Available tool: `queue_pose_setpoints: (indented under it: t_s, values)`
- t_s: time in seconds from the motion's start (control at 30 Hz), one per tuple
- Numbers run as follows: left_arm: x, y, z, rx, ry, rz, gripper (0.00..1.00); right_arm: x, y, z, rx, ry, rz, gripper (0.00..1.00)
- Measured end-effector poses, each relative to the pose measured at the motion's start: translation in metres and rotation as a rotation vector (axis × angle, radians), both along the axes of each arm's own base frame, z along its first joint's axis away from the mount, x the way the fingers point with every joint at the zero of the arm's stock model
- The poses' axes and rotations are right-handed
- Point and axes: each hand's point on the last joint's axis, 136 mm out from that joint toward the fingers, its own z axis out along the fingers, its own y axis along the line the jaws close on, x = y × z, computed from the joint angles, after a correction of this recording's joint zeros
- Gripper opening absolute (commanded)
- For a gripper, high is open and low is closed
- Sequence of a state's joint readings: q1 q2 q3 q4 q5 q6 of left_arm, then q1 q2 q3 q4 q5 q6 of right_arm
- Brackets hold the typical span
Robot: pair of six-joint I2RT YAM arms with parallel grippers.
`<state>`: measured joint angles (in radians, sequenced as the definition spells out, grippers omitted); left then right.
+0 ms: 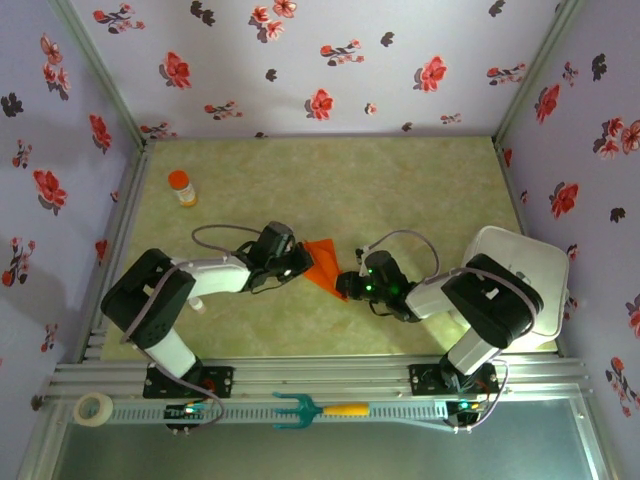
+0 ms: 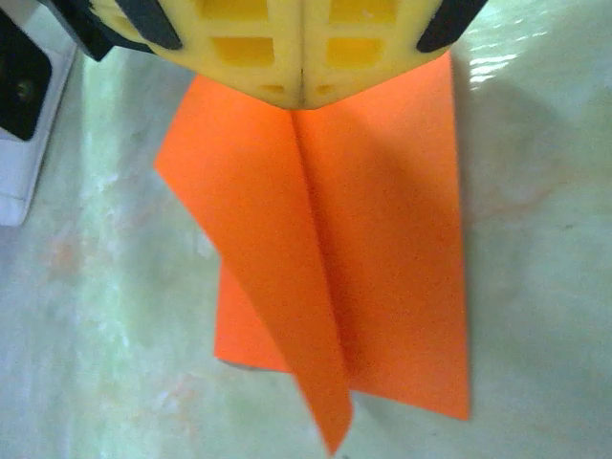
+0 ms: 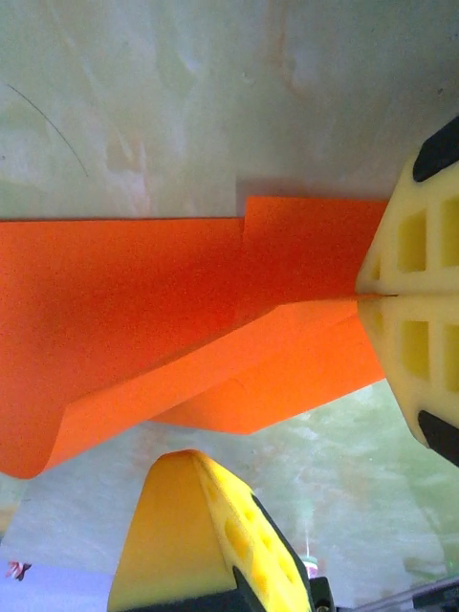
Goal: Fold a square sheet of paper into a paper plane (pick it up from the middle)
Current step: Fourth fold the wing at the center of the table.
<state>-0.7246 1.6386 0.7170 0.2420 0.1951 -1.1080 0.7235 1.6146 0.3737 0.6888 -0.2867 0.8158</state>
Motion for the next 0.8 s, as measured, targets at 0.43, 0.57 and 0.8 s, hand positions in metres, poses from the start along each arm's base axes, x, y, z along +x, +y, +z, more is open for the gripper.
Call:
queue_pose_setpoints:
  t_s: [0.43, 0.57, 0.8]
  values:
    - [-0.003, -0.027, -0.011, -0.076, 0.006, -0.095, 0.0, 0.001, -0.001, 0.001, 0.038, 0.021, -0.013, 0.07]
    - [-0.002, -0.03, -0.01, -0.085, 0.005, -0.101, 0.0, 0.001, -0.001, 0.001, 0.041, 0.022, -0.011, 0.1]
    - [-0.001, -0.031, -0.009, -0.088, 0.003, -0.102, 0.05, 0.001, 0.0, 0.001, 0.034, 0.028, 0.0, 0.09]
